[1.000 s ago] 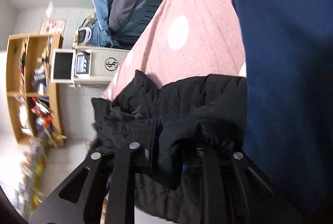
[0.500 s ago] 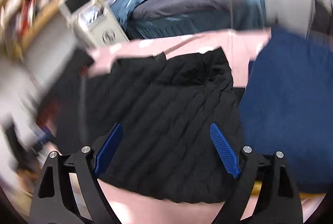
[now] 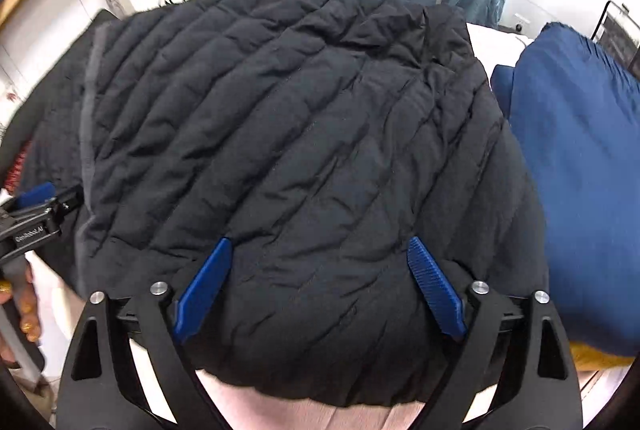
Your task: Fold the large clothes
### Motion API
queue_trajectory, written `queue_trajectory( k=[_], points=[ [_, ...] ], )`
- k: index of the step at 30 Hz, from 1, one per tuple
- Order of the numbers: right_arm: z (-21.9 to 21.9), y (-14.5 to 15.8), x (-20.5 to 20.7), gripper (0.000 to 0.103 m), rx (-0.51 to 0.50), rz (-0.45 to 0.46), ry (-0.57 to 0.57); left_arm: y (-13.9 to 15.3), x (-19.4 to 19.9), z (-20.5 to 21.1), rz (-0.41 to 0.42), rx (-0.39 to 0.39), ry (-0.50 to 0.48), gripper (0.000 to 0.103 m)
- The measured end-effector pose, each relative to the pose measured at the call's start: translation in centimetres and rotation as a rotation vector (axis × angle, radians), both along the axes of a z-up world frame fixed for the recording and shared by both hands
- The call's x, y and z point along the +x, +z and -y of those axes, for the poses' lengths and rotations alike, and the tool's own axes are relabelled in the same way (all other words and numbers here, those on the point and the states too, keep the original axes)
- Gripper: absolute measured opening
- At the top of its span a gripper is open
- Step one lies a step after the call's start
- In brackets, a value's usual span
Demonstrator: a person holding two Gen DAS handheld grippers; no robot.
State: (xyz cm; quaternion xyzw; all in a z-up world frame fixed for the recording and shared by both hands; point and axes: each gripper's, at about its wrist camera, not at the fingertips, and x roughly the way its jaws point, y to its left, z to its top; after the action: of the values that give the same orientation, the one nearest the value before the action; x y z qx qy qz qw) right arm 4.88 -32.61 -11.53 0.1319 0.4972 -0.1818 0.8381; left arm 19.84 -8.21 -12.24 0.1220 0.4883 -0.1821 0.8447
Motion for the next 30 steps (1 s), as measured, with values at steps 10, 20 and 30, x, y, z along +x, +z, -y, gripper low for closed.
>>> queue_trajectory(
  k=[10,20,30],
  points=[
    [-1.8,-2.0,1.1,0.097,-0.151,-0.032,-0.080,-1.6,0.1,1.5,0.046,0.050,-0.002,0.098],
    [-6.2,1.7,-4.1,0.097,-0.163,0.139,-0.015,1.8,-4.1,-0.7,0.102,-0.080,-0.014,0.097],
    [-6.3,1.2,-8.1,0.097,-0.060,0.130,0.017,2.8,-10.8,-0.9,0.124,-0.104,-0.097,0.097]
  ],
)
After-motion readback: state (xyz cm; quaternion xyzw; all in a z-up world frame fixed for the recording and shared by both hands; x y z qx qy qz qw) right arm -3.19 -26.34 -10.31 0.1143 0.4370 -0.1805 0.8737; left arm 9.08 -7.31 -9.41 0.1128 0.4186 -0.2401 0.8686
